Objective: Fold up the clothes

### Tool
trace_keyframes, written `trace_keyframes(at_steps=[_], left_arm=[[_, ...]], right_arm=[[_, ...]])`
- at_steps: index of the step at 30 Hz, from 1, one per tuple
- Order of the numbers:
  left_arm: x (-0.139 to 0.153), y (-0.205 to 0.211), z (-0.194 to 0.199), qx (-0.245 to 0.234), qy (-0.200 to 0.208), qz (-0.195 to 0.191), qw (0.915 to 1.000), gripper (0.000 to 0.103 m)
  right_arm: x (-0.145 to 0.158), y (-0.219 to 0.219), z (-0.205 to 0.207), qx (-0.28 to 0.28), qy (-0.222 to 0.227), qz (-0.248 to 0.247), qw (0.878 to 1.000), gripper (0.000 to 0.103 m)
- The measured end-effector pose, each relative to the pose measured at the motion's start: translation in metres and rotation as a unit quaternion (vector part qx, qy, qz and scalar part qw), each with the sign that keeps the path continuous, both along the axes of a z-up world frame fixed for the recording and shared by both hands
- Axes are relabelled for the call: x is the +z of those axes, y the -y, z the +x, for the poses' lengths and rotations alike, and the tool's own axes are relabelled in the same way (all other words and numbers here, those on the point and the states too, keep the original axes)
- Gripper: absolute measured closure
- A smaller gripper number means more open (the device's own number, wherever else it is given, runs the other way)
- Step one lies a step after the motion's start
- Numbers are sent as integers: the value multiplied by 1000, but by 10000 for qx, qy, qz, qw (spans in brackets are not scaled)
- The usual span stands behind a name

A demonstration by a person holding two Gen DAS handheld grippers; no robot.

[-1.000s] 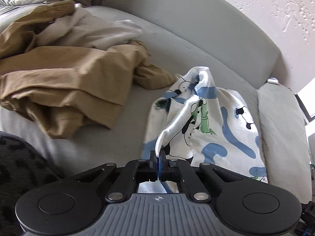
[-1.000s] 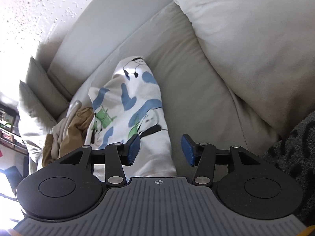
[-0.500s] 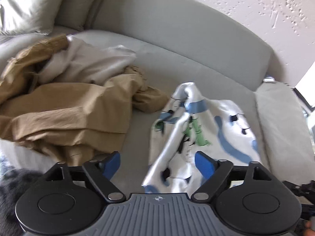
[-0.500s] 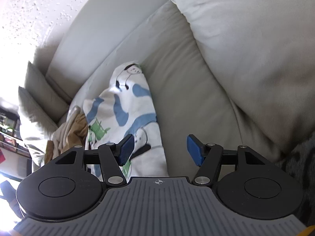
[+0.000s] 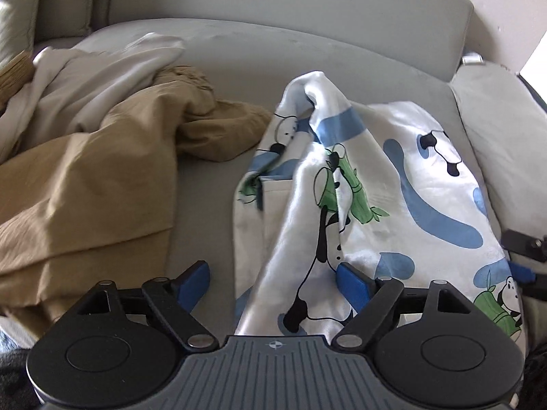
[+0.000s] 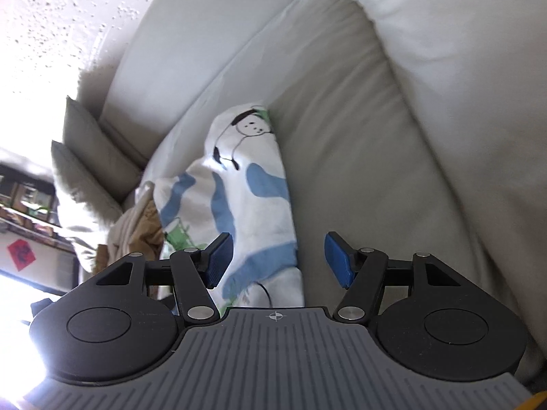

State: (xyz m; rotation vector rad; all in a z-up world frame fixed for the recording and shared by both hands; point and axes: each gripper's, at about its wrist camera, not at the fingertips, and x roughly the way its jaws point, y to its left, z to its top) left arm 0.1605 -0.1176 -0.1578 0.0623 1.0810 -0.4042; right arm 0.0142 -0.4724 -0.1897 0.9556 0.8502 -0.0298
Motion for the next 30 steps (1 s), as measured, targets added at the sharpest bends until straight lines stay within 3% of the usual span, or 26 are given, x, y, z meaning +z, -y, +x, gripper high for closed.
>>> trace_keyframes(at_steps=[6, 13, 15, 16, 17, 18, 20, 27, 30], left_arm=[[-4, 6, 4, -132, 7, 53, 9999, 23], [-11, 22, 9, -554, -85, -156, 9983, 25], [-11, 28, 8, -704, -61, -164, 9974, 37], [-10, 31, 6, -782, -27, -164, 9968, 46], [-8, 33, 5, -831, -25, -232, 9963, 72], [-5, 34, 4, -872, -32, -318, 9957, 91], [1, 39, -1, -984, 41, -365, 9945, 94], [38, 98, -28, -1774, 493, -439, 9819, 95], [54, 138, -37, -2065, 679, -476, 9749, 95]], right_arm=[[-7, 2, 27, 156, 52, 68, 9998, 41], [-10, -14, 52, 368, -54, -385, 9986, 43], [-11, -18, 59, 429, -84, -515, 9977, 47], [-12, -20, 63, 459, -99, -579, 9972, 56], [-12, -22, 66, 489, -114, -644, 9967, 65], [-12, -25, 68, 504, -118, -715, 9961, 81], [-5, -29, 66, 469, -76, -887, 9949, 94], [54, -37, 39, 245, 285, -1695, 9848, 95], [78, -19, 21, -60, 293, -1977, 9798, 95]])
